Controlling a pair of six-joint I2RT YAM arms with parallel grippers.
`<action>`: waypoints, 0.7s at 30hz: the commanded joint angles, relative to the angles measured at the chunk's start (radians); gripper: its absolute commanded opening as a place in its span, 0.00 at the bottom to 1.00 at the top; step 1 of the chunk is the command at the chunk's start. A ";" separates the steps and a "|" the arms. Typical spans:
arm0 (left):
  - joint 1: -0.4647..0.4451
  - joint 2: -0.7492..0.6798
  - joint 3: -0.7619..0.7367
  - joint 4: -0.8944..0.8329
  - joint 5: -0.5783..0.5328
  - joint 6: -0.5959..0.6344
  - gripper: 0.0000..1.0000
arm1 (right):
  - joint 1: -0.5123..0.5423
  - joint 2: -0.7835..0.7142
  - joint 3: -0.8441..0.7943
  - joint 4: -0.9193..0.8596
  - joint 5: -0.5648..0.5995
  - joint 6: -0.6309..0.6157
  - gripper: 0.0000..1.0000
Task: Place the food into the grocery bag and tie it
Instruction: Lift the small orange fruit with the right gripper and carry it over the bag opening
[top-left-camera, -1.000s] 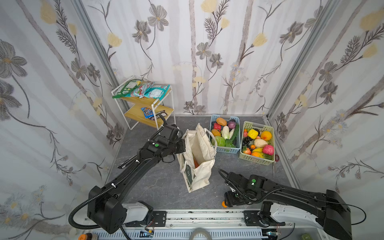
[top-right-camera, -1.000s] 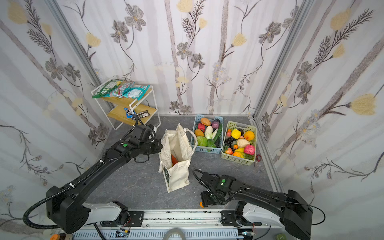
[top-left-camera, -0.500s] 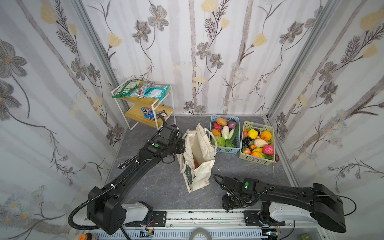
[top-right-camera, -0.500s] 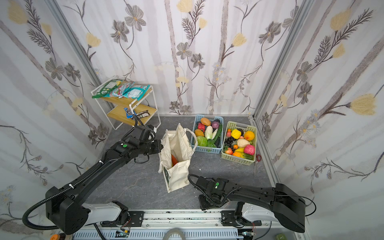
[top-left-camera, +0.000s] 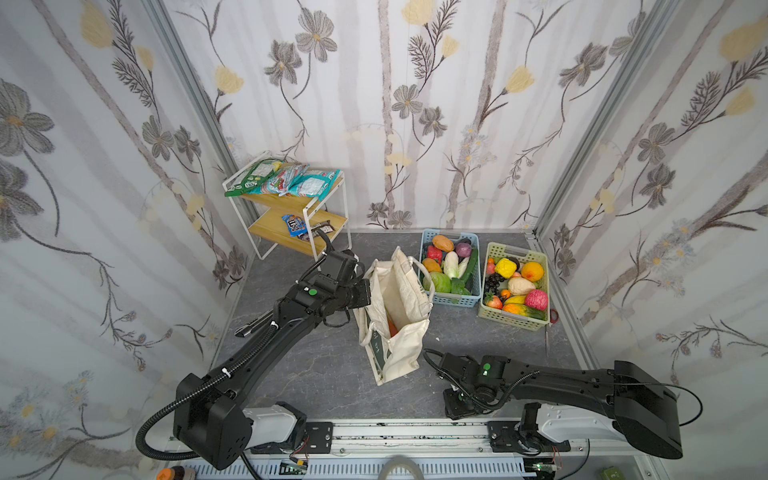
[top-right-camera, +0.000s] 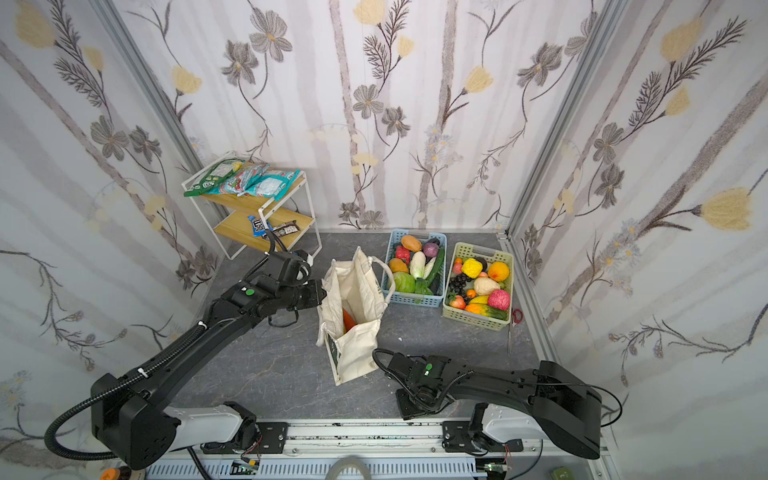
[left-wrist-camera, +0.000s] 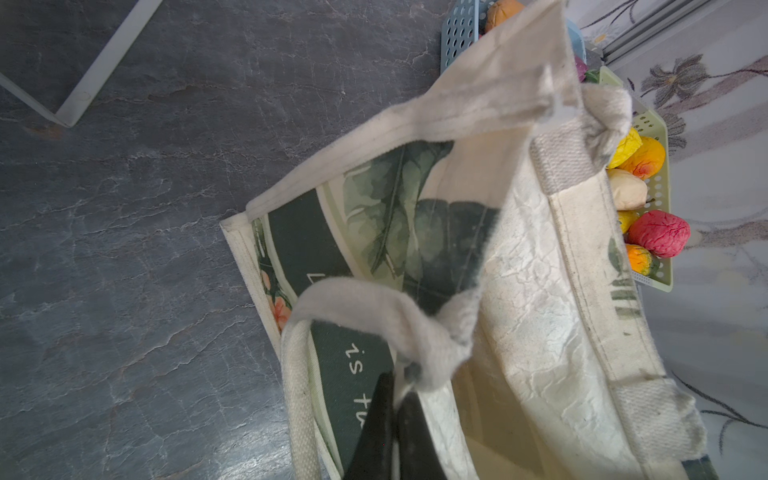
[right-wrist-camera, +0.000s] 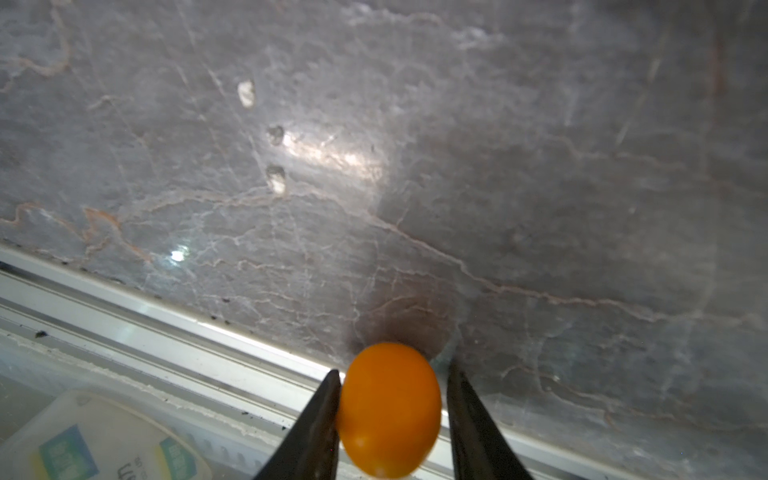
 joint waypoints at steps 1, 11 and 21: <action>0.001 0.001 -0.004 -0.016 0.002 0.000 0.00 | 0.001 0.014 0.005 0.073 0.047 0.001 0.39; 0.001 -0.001 -0.009 -0.016 -0.003 0.003 0.00 | -0.004 -0.013 0.045 0.030 0.049 -0.012 0.30; 0.001 0.011 -0.002 -0.004 0.010 -0.001 0.00 | -0.222 -0.069 0.359 -0.234 0.245 -0.230 0.31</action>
